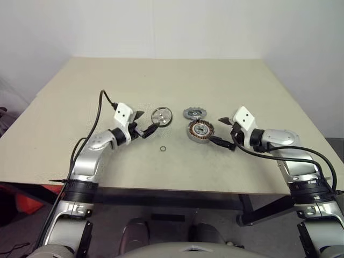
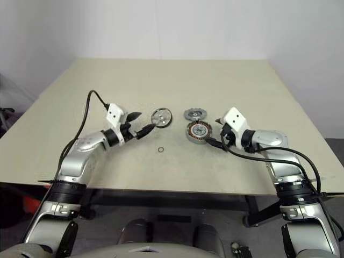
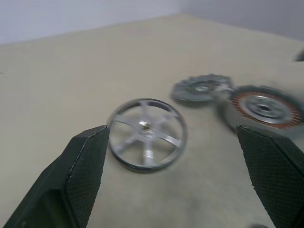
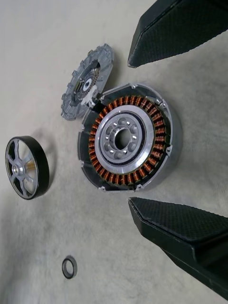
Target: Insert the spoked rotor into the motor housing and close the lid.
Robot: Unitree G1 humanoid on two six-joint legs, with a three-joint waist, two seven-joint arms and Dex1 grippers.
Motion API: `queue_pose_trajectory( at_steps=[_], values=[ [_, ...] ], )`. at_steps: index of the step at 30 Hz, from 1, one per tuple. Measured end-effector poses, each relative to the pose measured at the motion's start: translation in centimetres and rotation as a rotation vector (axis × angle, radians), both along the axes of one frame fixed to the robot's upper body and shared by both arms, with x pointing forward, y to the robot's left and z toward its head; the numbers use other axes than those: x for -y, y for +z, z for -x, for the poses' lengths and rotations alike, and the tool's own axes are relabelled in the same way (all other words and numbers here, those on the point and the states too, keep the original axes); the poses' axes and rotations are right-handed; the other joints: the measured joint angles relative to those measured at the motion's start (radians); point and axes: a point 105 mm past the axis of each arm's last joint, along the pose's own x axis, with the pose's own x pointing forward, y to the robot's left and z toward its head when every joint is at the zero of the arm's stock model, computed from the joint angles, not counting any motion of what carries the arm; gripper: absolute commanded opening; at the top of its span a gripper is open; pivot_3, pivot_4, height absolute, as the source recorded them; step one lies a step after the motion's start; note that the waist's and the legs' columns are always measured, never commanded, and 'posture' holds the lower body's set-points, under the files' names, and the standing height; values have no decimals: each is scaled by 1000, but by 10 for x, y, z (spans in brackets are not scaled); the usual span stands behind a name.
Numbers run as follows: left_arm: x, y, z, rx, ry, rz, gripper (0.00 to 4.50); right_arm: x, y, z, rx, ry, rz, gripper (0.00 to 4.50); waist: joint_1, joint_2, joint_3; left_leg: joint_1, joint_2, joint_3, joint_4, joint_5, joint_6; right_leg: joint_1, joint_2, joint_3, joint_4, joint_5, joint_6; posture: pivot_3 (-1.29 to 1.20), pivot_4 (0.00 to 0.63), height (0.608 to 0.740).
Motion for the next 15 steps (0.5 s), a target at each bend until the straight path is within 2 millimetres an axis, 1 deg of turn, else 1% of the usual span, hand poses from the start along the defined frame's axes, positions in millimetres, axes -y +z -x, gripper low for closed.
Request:
queue_pose_trajectory(
  at_steps=[4,8,12,15],
  values=[
    [11,-4,6,-3,-80,-25,4492,-1,0,0,0,3,1,4500,0,0,0,0,0,0,0,0,0,0,0,0,0,0,0,0,0,740],
    [16,-7,10,-20,-130,-29,4492,-1,-1,0,-5,2,1,4500,1,0,0,0,0,0,0,0,0,0,0,0,0,0,0,0,0,740],
    [19,-8,15,-33,-163,-5,4492,-4,-3,1,-14,15,7,4500,0,0,0,0,0,0,0,0,0,0,0,0,0,0,0,0,0,740],
    [16,-13,18,-49,-173,-11,4492,-4,-4,1,-14,14,7,4500,0,0,0,0,0,0,0,0,0,0,0,0,0,0,0,0,0,740]
  ],
)
